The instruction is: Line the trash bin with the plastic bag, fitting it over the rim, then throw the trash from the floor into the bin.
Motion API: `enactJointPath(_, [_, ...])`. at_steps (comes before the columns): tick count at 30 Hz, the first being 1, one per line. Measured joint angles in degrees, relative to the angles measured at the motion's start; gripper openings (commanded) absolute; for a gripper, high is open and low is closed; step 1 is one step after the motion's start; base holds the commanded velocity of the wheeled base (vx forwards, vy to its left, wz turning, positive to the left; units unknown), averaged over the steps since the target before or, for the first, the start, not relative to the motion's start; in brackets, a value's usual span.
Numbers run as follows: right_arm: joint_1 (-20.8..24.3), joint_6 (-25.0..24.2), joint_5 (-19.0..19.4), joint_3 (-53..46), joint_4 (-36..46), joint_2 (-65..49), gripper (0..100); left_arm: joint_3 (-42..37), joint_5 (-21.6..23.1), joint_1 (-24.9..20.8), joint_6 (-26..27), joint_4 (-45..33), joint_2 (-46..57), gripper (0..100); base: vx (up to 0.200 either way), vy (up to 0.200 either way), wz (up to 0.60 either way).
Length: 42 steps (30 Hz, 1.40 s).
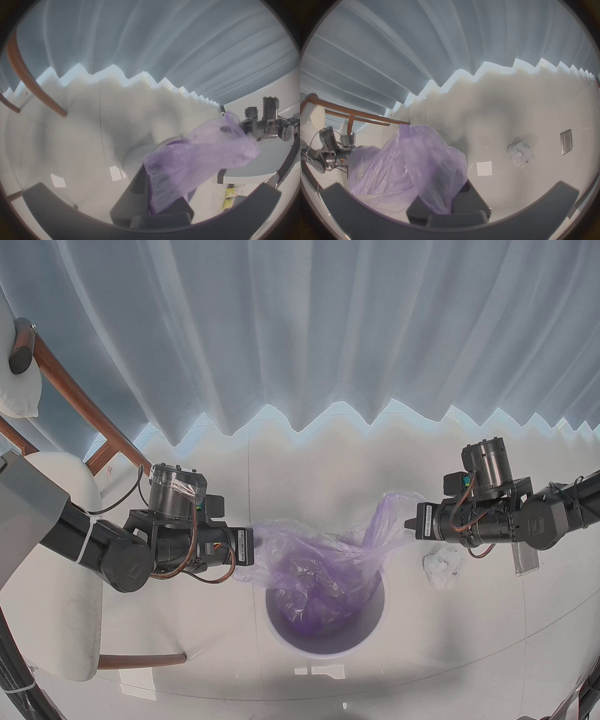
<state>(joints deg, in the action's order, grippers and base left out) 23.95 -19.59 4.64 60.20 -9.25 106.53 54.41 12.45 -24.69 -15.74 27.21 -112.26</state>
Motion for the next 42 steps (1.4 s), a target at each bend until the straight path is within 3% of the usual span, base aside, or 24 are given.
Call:
enactJointPath(13, [-1.7,0.4,0.9,8.0,6.1,3.7,0,11.3,2.2,0.5,-6.4,-27.8,0.4,0,0.000,0.000,0.00])
enactJointPath(19, [-4.2,0.5,2.8,12.3,7.2,7.6,0,13.6,2.4,2.8,-7.5,-29.1,-0.6,0,0.000,0.000,0.00])
enactJointPath(27, [-7.4,0.4,5.5,17.0,7.5,13.0,0,13.6,2.5,4.0,-13.7,-28.9,-2.8,0,0.000,0.000,0.00])
enactJointPath(42, [-9.9,0.4,9.3,19.1,6.7,19.1,0,12.2,2.3,5.5,-14.3,-28.6,-8.2,0,0.000,0.000,0.00])
